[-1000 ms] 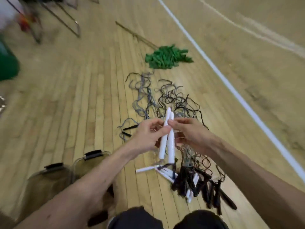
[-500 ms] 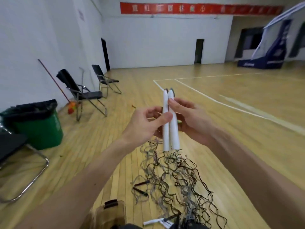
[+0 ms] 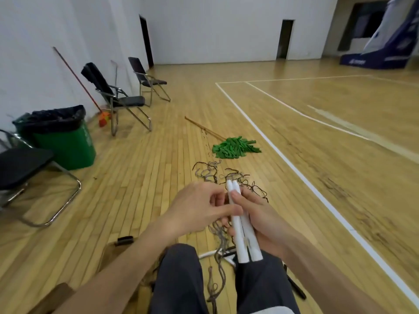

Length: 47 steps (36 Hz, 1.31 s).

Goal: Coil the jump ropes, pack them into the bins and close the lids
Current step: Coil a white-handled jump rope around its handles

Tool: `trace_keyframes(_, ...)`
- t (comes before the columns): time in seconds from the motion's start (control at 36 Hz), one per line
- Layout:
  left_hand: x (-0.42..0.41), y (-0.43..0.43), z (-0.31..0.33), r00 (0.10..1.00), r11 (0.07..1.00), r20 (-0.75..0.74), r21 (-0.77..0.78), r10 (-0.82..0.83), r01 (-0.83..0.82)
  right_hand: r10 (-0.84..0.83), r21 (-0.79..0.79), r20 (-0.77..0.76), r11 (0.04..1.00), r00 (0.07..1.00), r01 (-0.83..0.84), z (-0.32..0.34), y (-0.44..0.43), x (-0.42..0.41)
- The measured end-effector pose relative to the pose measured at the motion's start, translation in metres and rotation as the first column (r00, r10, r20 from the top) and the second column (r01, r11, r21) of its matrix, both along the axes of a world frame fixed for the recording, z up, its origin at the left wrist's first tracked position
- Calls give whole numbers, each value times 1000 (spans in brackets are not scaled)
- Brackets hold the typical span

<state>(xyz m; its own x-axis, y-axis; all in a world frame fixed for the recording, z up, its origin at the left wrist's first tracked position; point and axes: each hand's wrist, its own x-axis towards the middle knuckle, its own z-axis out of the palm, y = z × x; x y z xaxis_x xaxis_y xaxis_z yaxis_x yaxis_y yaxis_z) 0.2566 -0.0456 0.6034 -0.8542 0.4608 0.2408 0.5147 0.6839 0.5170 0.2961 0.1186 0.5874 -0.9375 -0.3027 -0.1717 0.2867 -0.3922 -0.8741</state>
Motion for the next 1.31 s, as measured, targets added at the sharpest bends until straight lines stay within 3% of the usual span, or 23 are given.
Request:
trace_keyframes(0.11, -10, -1, -13, 999, 960, 38, 279, 3, -14, 49, -4, 3, 999, 999, -49, -13, 5, 9)
trace_keyframes(0.22, -17, 11, -22, 968, 901, 164, 422, -189, 105, 88, 5, -7, 996, 996, -88, -19, 6, 13)
trace_keyframes(0.31, -16, 22, -30, 932, 903, 250, 404, -263, 146, 99, 2, -14, 995, 995, -99, -20, 7, 12)
trace_keyframes(0.53, -24, 29, -62, 981, 976, 181, 216, -70, 30, 110, 15, 88, 994, 990, -111, -49, 17, 7)
trace_keyframes(0.83, -46, 25, -68, 963, 938, 269, 331, 11, -103, 271, 140, 180, 944, 945, -298, -74, 21, -4)
trace_keyframes(1.03, -58, 25, -80, 826, 815, 555, 521, -97, -254, 301, 114, 213, 937, 929, -330, -81, 19, -12)
trace_keyframes(1.22, -61, 29, -81, 734, 725, 648, 603, -203, -332, 387, -54, 259, 921, 885, -386, -82, 20, -18)
trace_keyframes(1.31, -62, 32, -86, 647, 668, 716, 618, -262, -414, 413, -143, 268, 911, 871, -388, -83, 21, -22)
